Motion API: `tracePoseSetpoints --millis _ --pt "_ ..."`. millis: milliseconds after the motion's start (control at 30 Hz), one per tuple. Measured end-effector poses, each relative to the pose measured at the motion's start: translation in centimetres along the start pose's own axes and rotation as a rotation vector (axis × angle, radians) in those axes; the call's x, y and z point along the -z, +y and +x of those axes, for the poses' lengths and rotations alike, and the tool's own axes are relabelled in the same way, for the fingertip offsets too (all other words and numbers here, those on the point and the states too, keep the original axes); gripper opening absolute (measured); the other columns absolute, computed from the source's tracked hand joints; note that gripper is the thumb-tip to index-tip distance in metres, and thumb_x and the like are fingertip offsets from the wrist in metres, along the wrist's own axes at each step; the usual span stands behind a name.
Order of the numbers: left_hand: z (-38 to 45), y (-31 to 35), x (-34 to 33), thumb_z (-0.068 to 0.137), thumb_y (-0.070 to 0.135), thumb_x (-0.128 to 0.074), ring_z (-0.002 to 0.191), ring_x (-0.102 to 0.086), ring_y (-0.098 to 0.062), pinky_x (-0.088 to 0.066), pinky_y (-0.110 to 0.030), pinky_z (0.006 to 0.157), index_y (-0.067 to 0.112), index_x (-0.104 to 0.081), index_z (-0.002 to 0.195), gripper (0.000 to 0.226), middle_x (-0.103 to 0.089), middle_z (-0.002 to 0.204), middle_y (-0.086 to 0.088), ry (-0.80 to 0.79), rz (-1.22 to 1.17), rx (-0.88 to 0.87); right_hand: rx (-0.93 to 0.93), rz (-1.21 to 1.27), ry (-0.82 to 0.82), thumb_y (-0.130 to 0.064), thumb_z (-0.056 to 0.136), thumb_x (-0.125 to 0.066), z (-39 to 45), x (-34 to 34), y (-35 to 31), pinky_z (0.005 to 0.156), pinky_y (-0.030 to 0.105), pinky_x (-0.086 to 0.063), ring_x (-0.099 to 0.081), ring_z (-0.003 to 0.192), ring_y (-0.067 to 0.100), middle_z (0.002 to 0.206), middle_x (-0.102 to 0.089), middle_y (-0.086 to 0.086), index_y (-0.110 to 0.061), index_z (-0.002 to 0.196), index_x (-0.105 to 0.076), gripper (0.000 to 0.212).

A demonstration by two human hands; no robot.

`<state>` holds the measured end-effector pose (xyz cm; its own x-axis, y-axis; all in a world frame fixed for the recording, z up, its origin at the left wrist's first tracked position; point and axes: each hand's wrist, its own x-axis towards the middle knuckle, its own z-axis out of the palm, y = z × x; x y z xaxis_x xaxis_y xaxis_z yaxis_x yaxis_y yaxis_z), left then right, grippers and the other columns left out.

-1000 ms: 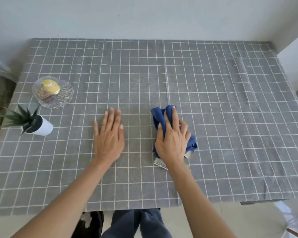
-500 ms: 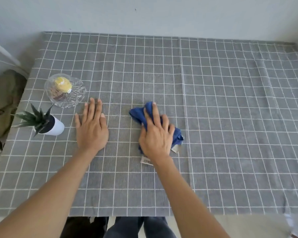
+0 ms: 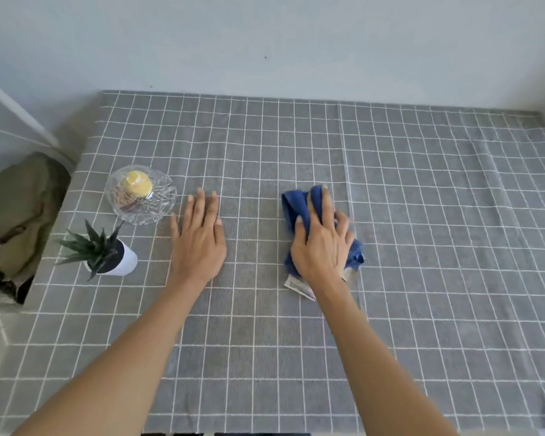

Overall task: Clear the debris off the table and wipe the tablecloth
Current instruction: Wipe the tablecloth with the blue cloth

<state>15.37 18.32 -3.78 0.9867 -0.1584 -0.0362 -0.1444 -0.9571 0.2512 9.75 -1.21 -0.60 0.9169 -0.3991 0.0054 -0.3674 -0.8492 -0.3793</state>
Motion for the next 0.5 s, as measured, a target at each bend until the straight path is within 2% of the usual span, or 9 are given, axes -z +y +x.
tracePoseSetpoints --millis 100,200,300,500 --pt "2.2 -0.1 0.1 0.103 0.029 -0.019 0.148 0.002 -0.018 0.005 -0.044 0.119 0.021 -0.008 0.153 0.052 -0.001 0.161 -0.001 -0.001 -0.014 -0.012 0.136 -0.028 -0.046 -0.038 0.096 -0.037 2.6 -2.0 -4.6 0.095 0.041 -0.026 -0.031 0.122 0.027 0.160 -0.006 -0.010 -0.027 0.147 -0.031 0.052" --pt "2.4 -1.0 -0.3 0.103 0.030 -0.014 0.148 0.004 -0.016 0.004 -0.040 0.120 0.023 -0.004 0.153 0.052 0.001 0.161 0.001 -0.006 -0.014 -0.037 0.225 -0.097 -0.140 -0.046 0.096 -0.033 3.9 -4.1 -6.1 0.109 0.046 -0.012 -0.014 0.141 0.026 0.161 0.002 -0.005 -0.027 0.149 -0.025 0.057" --pt "2.3 -1.2 -0.6 0.103 0.031 -0.013 0.148 0.006 -0.014 0.004 -0.038 0.120 0.025 0.000 0.152 0.052 0.004 0.160 0.002 0.004 0.000 -0.045 0.227 -0.136 -0.161 -0.046 0.097 -0.030 4.4 -4.8 -5.4 0.115 0.052 0.003 0.004 0.147 0.023 0.160 0.006 -0.006 -0.027 0.151 -0.019 0.058" --pt "2.3 -1.2 -0.5 0.100 0.033 -0.007 0.147 0.009 -0.013 0.005 -0.036 0.120 0.028 0.005 0.151 0.053 0.008 0.159 0.005 -0.013 0.002 -0.040 0.147 -0.201 -0.164 -0.044 0.098 -0.023 5.6 -3.7 -4.1 0.115 0.054 0.010 0.010 0.147 0.025 0.160 0.010 -0.006 -0.033 0.151 -0.010 0.056"
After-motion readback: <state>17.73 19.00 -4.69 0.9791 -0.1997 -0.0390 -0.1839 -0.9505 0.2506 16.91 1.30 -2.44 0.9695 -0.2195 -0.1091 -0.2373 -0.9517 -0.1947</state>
